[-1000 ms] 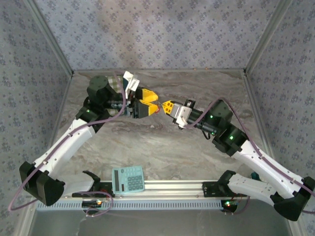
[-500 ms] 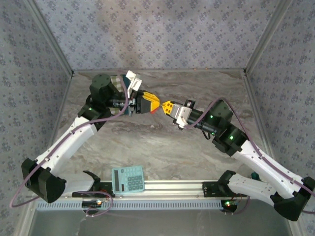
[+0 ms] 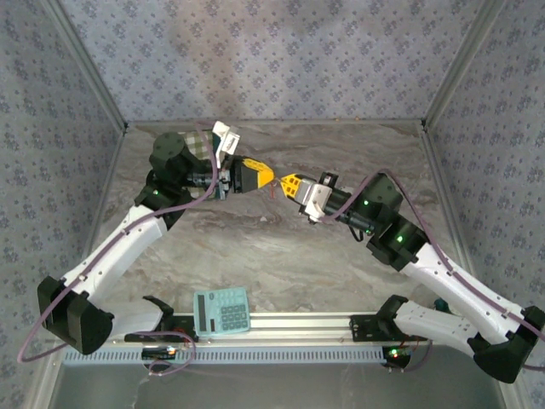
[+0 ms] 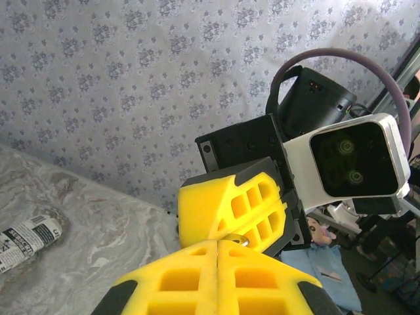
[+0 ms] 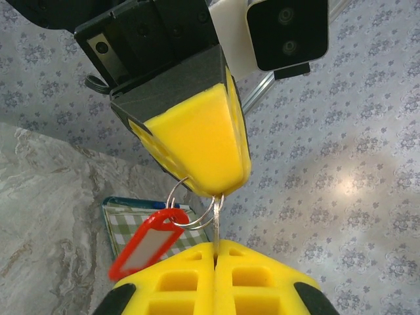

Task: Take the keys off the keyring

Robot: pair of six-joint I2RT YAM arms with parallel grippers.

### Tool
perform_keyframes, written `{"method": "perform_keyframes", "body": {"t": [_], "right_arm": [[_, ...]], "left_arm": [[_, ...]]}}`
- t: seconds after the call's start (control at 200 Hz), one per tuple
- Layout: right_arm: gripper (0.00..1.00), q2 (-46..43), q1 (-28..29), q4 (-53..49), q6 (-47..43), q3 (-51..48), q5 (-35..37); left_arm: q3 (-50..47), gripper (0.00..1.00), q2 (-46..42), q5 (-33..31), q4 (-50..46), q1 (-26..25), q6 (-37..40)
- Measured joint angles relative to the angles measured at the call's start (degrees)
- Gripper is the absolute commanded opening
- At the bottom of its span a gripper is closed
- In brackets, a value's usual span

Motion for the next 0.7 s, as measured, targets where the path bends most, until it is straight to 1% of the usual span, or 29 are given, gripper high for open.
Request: {"method": "perform_keyframes", "body": {"t": [0.135,0.255,0.365,0.545,0.605,0.7], "right_arm": [[0.0,0.02,1.51,0.92,-0.13,-0.81,2.29],[0.0,0.09,3.65,1.07,-1.53,-0.9,5.73],[0.0,0.07,5.22,0.74,-2.45,-2.08,6.1],[0.0,0.02,5.4,0.31,-2.64,-3.58,7.13],[0.0,-0.02,5.38,0.39,-2.62,-3.58,7.23],[0.0,-0.09,4.87,0.33,-2.38,-3.56,6.97]], "left_arm": [[-1.29,0.0,-0.15,-0.11,2.73,0.61,-3.52],[-1.46,0.0,-0.26,-0.79,5.09,1.14,-5.68],[-1.46,0.0,-0.61,-3.15,7.28,2.21,-6.73],[-1.95,0.0,-1.81,-5.25,9.2,2.82,-7.85],[-1.97,0.09,-1.99,-5.51,9.2,2.8,-7.78],[-1.95,0.35,-2.36,-5.86,7.08,2.8,-6.05]]}}
